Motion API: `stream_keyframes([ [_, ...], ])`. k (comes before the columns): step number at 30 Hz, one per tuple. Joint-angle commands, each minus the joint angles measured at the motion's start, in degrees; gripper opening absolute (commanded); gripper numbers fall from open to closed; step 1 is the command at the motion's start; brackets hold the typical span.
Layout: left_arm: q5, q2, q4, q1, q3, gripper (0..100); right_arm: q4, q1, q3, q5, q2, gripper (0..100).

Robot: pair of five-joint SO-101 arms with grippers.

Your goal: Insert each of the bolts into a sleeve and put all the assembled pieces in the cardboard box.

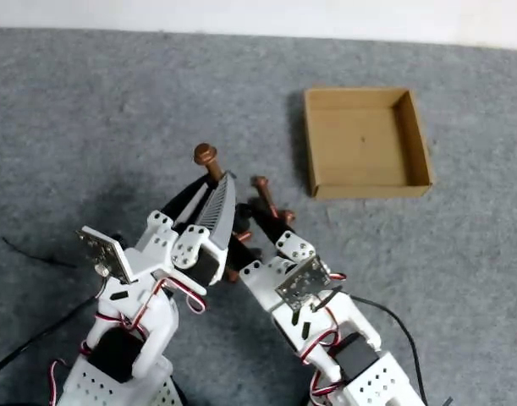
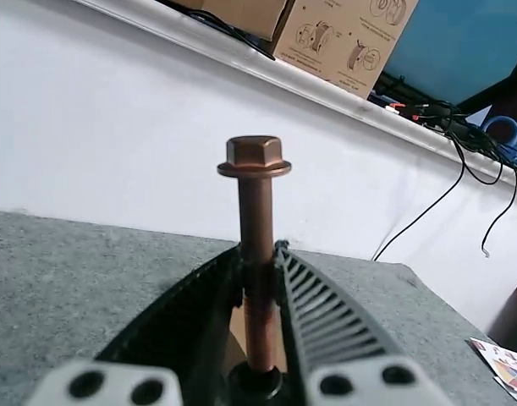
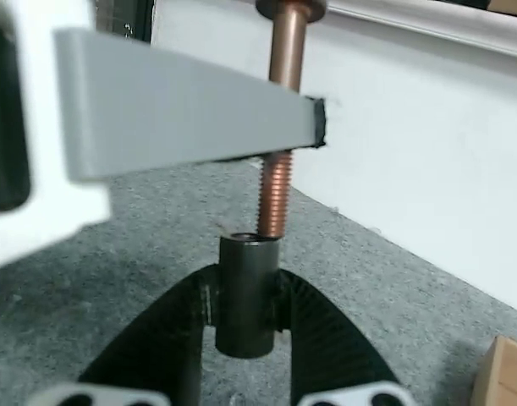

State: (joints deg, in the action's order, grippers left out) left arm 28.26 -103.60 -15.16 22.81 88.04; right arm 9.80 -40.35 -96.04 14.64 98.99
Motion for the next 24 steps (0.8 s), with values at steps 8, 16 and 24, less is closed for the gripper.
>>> stream_keyframes([
  [8,0.62,-0.92,-0.18,-0.48,-0.92,1,-0.13,1.27,-1.63,0.7,1.54,0.4],
  [16,0.62,-0.92,-2.73,-0.4,-1.36,1,-0.13,1.98,-1.63,0.7,1.54,0.4],
  [24,0.62,-0.92,-2.9,-0.31,-1.36,1,-0.13,2.86,-1.63,0.7,1.54,0.4],
])
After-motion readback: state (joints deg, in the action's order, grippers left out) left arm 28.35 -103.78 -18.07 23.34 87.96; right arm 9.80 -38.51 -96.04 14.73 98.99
